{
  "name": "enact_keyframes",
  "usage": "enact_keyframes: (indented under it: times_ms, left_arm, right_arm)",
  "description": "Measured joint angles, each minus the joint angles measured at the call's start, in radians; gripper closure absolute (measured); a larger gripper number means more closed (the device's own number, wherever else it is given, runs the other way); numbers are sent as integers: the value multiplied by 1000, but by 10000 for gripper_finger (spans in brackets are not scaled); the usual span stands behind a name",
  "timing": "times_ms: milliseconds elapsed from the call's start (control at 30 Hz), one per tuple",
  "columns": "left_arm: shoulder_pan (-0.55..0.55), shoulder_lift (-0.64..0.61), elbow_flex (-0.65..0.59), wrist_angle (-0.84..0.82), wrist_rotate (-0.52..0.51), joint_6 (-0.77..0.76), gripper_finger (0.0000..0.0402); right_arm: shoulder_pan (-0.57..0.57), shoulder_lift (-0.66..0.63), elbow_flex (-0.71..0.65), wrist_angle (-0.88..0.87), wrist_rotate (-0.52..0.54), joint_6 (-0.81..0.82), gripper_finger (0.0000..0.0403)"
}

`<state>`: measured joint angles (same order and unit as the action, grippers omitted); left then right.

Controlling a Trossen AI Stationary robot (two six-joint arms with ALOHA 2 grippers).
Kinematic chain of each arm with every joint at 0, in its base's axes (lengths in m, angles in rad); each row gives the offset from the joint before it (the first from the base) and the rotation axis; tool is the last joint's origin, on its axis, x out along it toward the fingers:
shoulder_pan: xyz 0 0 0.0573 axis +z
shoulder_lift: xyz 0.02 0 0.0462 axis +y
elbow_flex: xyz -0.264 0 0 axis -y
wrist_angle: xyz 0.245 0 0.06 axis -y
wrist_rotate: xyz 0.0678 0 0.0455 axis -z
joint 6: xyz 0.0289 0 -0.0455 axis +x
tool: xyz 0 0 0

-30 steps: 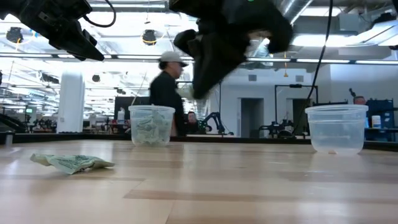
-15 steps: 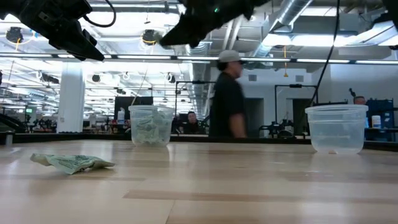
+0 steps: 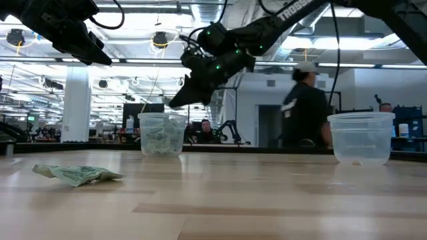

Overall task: Pick and place Stevia / Truvia into bins
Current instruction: Put the white stevia packet into the left transparent container

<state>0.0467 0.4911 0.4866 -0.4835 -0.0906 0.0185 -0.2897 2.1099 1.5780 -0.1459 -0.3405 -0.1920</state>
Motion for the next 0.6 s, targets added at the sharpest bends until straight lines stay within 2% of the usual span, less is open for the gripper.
enact_keyframes:
  times_ms: [433,600]
  left_arm:
    - [0,0,0,0,0,0,401]
    - [0,0,0,0,0,0,401]
  right_arm:
    - [26,-5,1,35,-4,9,330]
    - [27,3,1,36,-3,0,318]
